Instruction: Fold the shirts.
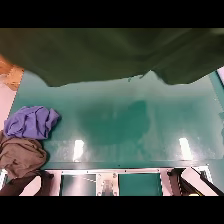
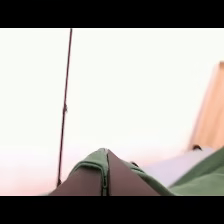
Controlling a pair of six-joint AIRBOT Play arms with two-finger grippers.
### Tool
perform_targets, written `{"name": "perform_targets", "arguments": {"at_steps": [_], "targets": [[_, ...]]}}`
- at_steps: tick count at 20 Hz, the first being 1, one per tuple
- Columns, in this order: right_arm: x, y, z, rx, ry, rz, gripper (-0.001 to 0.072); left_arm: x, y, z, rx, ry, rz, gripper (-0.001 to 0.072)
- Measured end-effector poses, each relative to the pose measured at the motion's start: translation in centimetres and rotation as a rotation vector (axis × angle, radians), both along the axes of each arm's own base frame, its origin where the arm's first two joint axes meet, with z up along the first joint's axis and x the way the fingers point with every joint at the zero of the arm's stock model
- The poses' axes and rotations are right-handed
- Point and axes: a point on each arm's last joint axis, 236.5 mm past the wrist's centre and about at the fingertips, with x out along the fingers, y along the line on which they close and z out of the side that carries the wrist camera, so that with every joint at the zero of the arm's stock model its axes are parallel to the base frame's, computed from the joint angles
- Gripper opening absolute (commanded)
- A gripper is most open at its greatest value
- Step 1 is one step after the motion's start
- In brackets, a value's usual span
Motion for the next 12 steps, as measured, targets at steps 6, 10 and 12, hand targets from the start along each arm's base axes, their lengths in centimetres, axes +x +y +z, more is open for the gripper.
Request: {"name": "perform_targets", "arguments": {"at_steps": [6,10,12], "targets": [[-1.6,-0.3,1.3,-0.097,-0.039,-0.163,0.0015,-0.1,1.3,-2.9,0.052,0.089,0.097,0.0027],[2.6,-3.8,-5.0,-0.082,0.168,-0.202,0.0016,8.4,2.9,-13.3,0.045,0.414,0.098,0.0027],[6.6,-5.3,-11.3,-0.039,0.339,-0.183,0.0016,13.1,3.3,-20.2,0.044,0.587,0.071,0.0027]]}}
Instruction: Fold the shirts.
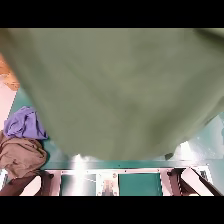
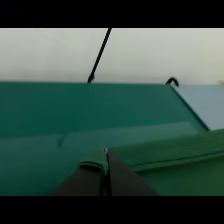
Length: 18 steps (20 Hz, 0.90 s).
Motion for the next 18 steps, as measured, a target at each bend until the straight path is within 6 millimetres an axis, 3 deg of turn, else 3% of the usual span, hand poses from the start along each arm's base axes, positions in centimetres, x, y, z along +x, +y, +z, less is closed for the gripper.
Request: {"name": "perform_targets", "arguments": {"at_steps": [3,7,9,11,13,18], "targets": [[7.5,-2.4,-13.4,0.094,0.272,-0.043,0.0015,6.5,-0.5,-10.3,-0.035,0.224,-0.060,0.0027],[14.9,-4.7,-31.2,0.181,0.585,-0.096,0.0016,13.9,-1.7,-24.5,-0.099,0.488,-0.117,0.0027],[17.7,-5.4,-37.6,0.200,0.691,-0.098,0.0015,16.9,-2.1,-29.7,-0.149,0.561,-0.124,0.0027],[20.3,-6.2,-41.9,0.210,0.755,-0.089,0.0016,19.4,-2.2,-32.7,-0.188,0.586,-0.115,0.0027],[22.8,-6.5,-44.8,0.218,0.796,-0.060,0.0015,21.8,-2.1,-34.3,-0.221,0.586,-0.102,0.0027],[26.0,-7.0,-48.6,0.244,0.843,-0.025,0.0015,25.1,-1.7,-37.0,-0.261,0.594,-0.066,0.0027]]}}
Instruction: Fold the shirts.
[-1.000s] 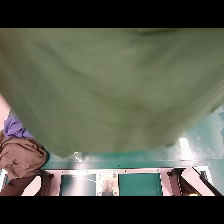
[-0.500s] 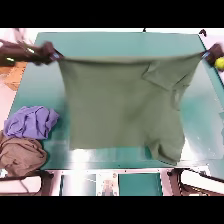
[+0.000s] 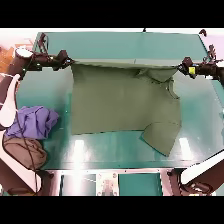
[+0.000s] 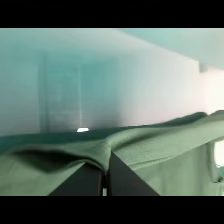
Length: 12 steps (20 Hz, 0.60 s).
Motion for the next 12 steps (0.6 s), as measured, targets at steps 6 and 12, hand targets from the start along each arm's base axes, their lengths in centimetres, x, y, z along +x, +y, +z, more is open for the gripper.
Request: {"name": "perform_targets", "arguments": {"at_steps": [6,12], "targets": [[-0.9,-0.2,-0.9,-0.014,0.049,0.072,0.0012,-0.6,0.7,-3.0,0.046,0.094,-0.006,0.0028],[-6.1,-1.0,-4.2,-0.104,0.243,0.145,0.0012,-5.9,1.1,-7.3,0.152,0.344,-0.105,0.0028]]}}
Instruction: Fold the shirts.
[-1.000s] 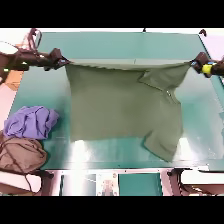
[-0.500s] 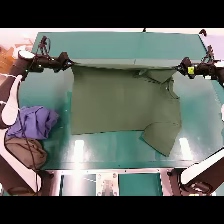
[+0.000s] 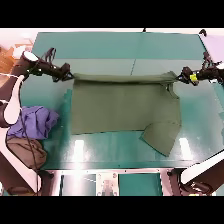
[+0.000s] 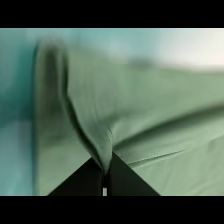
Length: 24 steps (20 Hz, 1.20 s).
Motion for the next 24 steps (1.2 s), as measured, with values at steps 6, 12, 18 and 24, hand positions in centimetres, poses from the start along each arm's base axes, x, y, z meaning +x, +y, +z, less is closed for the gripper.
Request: {"name": "perform_targets", "arguments": {"at_steps": [6,12,18,24], "targets": [[-4.1,0.3,-2.9,-0.020,0.128,0.022,0.0012,-5.8,0.4,-3.8,0.096,0.241,-0.070,0.0028],[-5.8,1.0,-4.6,-0.013,0.180,0.026,0.0014,-7.1,0.6,-4.7,0.132,0.310,-0.053,0.0028],[-5.6,1.8,-4.7,0.007,0.174,0.024,0.0018,-7.3,0.5,-4.8,0.129,0.341,-0.019,0.0032],[-5.0,3.3,-4.3,0.041,0.159,0.032,0.0348,-6.1,-1.0,-3.8,0.042,0.317,0.016,0.0373]]}}
